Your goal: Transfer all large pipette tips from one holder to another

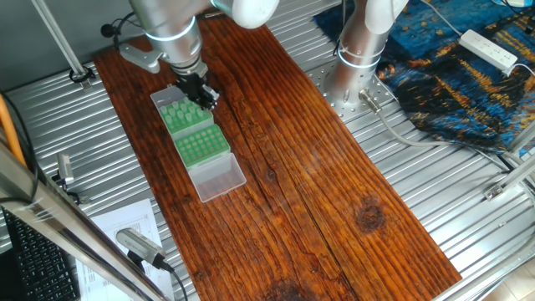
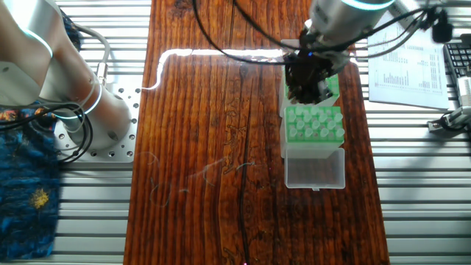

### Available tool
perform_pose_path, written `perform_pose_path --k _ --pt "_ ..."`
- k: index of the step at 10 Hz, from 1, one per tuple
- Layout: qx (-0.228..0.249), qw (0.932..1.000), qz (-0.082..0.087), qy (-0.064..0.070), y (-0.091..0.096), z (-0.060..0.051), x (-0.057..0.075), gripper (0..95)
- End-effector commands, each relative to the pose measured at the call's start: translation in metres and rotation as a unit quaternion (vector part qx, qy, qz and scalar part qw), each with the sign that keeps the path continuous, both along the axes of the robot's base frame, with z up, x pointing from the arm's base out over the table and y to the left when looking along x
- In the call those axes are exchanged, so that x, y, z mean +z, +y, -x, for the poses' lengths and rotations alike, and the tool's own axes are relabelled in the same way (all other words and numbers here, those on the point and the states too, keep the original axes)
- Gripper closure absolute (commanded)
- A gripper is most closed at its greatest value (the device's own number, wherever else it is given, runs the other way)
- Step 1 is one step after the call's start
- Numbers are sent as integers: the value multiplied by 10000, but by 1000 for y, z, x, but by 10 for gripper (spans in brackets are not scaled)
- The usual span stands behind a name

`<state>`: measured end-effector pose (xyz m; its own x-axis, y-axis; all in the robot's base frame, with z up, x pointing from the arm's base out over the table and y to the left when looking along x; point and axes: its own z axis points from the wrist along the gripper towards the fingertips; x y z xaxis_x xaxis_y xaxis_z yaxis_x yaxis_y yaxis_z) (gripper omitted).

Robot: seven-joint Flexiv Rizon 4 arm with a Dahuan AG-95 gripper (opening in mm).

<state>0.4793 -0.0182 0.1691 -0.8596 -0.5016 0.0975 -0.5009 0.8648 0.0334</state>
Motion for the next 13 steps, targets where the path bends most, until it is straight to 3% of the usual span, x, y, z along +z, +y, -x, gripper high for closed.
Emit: perform_pose_path --k 1,3,6,10,13 --pt "-11 9999 27 -127 -2 1 -6 760" --pt "77 9998 -15 -193 -3 -2 -9 760" --pt "327 9993 -22 -176 0 -13 -3 760" --pt "661 9977 -10 -164 -3 -17 -11 760" --pt "1038 9945 -24 -140 -3 -16 -9 760"
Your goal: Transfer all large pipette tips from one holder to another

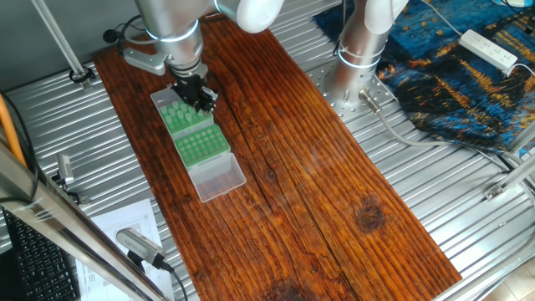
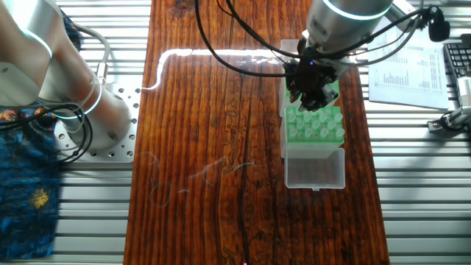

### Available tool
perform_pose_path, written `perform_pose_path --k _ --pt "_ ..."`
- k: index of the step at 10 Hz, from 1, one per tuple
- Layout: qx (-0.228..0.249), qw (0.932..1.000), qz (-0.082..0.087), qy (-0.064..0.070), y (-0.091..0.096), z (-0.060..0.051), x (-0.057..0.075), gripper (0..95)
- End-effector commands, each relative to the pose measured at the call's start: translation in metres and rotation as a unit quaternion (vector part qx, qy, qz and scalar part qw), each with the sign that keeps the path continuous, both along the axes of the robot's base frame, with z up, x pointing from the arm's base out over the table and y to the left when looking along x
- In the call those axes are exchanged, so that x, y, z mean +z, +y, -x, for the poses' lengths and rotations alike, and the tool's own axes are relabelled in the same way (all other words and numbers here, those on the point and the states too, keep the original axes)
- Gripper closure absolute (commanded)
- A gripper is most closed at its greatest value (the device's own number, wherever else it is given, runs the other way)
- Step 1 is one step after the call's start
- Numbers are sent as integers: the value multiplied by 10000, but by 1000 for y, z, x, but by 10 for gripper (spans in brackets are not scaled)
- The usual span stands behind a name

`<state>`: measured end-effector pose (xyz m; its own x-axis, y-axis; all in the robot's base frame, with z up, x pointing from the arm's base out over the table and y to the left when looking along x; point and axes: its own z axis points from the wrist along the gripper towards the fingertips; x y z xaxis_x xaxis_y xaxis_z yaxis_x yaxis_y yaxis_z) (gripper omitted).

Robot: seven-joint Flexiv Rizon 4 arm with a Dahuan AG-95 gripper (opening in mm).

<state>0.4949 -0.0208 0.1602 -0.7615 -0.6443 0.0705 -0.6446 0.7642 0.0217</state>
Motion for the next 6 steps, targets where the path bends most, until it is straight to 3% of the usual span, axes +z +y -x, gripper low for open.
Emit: perform_pose_path --k 1,6 --pt "189 9998 14 -20 -1 0 -1 760" --pt "359 9993 -5 -48 -3 -7 -3 760"
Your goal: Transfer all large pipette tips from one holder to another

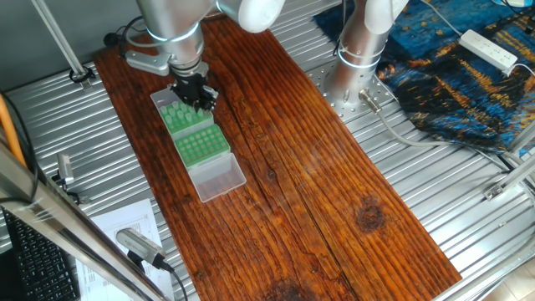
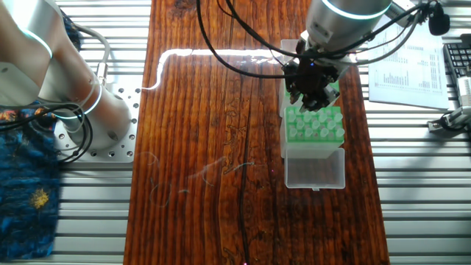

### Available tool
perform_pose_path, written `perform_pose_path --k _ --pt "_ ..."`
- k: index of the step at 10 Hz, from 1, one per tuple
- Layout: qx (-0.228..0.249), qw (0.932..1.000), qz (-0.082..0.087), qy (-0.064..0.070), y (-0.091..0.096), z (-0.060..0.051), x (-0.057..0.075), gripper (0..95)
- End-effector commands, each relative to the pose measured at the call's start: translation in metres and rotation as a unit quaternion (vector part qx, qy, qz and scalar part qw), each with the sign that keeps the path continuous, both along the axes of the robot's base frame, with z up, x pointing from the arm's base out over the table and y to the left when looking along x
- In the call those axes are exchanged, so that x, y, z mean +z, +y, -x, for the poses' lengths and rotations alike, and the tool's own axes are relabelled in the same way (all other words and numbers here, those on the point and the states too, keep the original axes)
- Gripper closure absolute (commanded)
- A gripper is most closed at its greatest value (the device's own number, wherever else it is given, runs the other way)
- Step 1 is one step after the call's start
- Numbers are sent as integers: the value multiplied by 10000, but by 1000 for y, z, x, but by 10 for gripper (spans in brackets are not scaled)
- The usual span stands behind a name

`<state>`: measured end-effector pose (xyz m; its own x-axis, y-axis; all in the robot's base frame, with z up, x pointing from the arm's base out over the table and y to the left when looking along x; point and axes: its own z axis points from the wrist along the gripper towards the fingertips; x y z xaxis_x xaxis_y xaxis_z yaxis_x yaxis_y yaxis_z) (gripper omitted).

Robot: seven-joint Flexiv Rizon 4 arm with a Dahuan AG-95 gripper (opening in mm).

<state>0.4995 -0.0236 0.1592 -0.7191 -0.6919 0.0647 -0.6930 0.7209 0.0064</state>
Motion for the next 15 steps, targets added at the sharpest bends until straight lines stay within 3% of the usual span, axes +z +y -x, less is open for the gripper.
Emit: perform_pose_path --k 1,6,15 --pt "45 10000 -44 28 0 -2 -3 760" --pt "387 9991 -126 81 2 -1 -3 760" --pt "544 9985 -62 76 1 5 -9 760"
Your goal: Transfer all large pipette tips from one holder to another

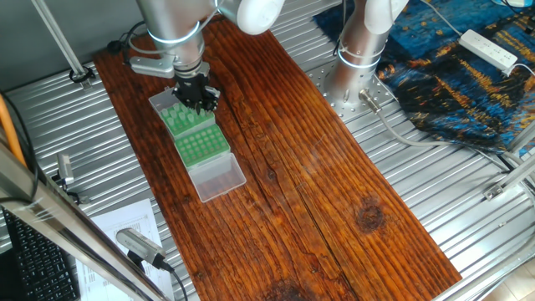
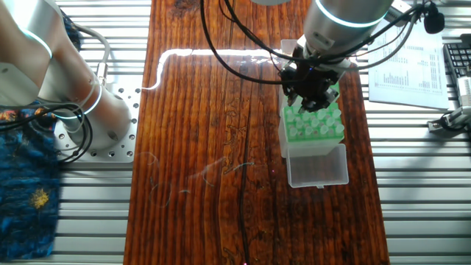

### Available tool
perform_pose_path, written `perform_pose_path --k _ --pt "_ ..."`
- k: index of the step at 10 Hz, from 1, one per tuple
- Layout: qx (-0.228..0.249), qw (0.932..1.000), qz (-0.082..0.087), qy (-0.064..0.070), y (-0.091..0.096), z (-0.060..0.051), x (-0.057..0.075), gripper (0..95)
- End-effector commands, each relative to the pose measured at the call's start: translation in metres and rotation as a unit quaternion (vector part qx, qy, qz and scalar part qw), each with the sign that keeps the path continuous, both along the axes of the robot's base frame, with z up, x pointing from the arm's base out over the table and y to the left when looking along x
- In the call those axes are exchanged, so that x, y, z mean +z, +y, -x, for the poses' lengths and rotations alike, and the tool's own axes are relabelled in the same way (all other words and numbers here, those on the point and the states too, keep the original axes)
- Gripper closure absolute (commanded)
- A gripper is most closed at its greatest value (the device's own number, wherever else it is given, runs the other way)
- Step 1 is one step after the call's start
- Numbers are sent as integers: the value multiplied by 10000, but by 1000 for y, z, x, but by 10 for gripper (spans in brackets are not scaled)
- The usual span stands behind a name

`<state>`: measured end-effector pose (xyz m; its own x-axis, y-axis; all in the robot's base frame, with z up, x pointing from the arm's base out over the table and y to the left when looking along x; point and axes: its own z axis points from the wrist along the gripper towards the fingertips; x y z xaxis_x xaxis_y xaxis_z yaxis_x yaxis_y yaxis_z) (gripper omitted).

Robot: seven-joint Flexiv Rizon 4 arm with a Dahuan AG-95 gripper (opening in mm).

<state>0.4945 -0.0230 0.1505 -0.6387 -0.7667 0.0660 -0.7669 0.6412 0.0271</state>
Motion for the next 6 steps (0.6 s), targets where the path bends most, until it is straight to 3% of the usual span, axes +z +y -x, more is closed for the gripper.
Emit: perform_pose_path --k 1,6 --pt "-25 10000 -2 -8 0 0 -1 950" --pt "-56 10000 -7 -19 0 0 0 950"
